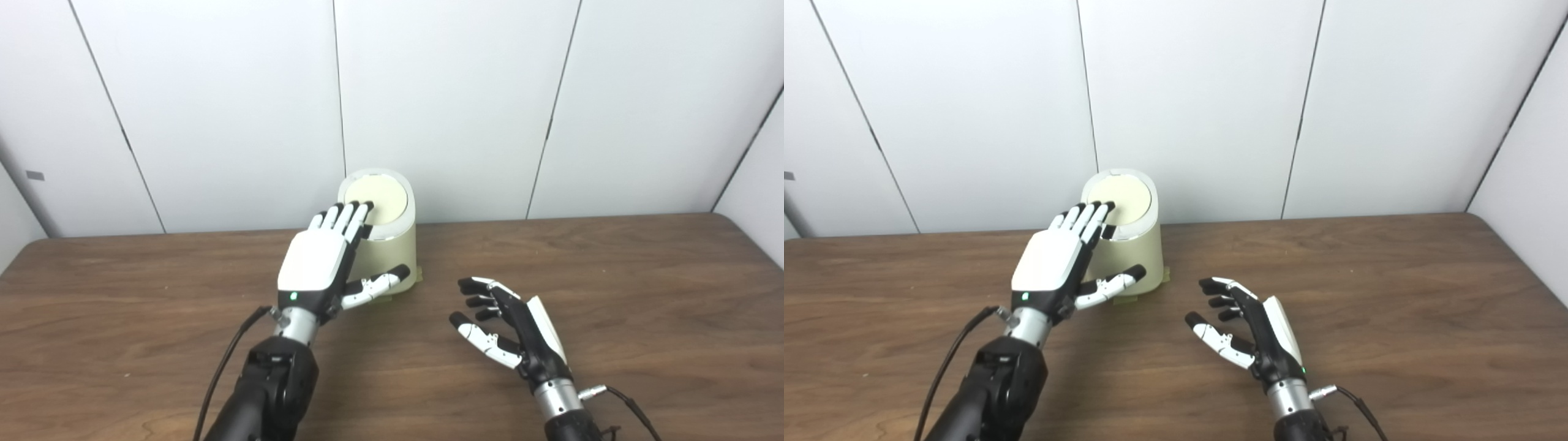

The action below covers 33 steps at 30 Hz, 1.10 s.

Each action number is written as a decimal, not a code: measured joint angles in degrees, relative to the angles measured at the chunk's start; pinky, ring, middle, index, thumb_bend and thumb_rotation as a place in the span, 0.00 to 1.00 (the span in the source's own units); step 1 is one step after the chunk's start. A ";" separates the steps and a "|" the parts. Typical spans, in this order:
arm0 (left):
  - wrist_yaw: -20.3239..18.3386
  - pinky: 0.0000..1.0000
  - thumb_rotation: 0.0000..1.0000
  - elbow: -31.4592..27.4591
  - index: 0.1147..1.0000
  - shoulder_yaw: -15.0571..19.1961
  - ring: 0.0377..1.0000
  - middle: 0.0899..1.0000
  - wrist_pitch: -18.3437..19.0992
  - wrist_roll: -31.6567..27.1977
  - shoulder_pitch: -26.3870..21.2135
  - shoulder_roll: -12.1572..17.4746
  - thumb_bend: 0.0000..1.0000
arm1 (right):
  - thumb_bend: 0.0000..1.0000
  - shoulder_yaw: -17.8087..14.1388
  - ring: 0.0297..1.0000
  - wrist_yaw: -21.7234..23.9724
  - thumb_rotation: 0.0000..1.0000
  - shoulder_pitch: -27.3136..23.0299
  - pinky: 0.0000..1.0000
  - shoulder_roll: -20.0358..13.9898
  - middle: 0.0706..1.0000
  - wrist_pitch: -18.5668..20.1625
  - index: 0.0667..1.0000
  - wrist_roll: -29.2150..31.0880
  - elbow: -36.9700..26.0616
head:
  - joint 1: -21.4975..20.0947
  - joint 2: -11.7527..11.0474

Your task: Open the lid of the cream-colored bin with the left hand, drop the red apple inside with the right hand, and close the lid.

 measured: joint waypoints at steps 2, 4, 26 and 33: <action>3.65 0.92 1.00 -1.81 1.00 1.03 0.96 0.99 -2.71 -2.25 2.32 -0.97 0.56 | 0.35 0.06 0.70 0.00 0.57 0.00 0.62 -0.01 0.73 -0.15 0.73 -0.12 0.04 | 0.00 0.00; 6.81 0.89 1.00 -3.30 1.00 2.48 0.94 0.99 -5.78 -5.37 3.90 -2.18 0.55 | 0.35 0.06 0.70 -0.02 0.57 -0.01 0.61 -0.01 0.73 -0.36 0.73 -0.13 0.19 | -0.09 0.00; -3.40 0.74 0.42 -1.15 0.74 25.09 0.77 0.77 -19.81 -64.88 17.22 1.31 0.27 | 0.26 -4.63 0.58 -4.74 0.27 -0.23 0.46 2.14 0.61 -3.07 0.65 3.45 1.40 | 0.79 -0.35; -4.41 0.70 0.35 1.72 0.69 26.15 0.73 0.72 -19.94 -63.94 15.03 0.46 0.27 | 0.27 -6.72 0.52 -5.04 0.26 -0.29 0.41 2.59 0.56 -3.45 0.64 7.24 1.86 | 0.35 0.09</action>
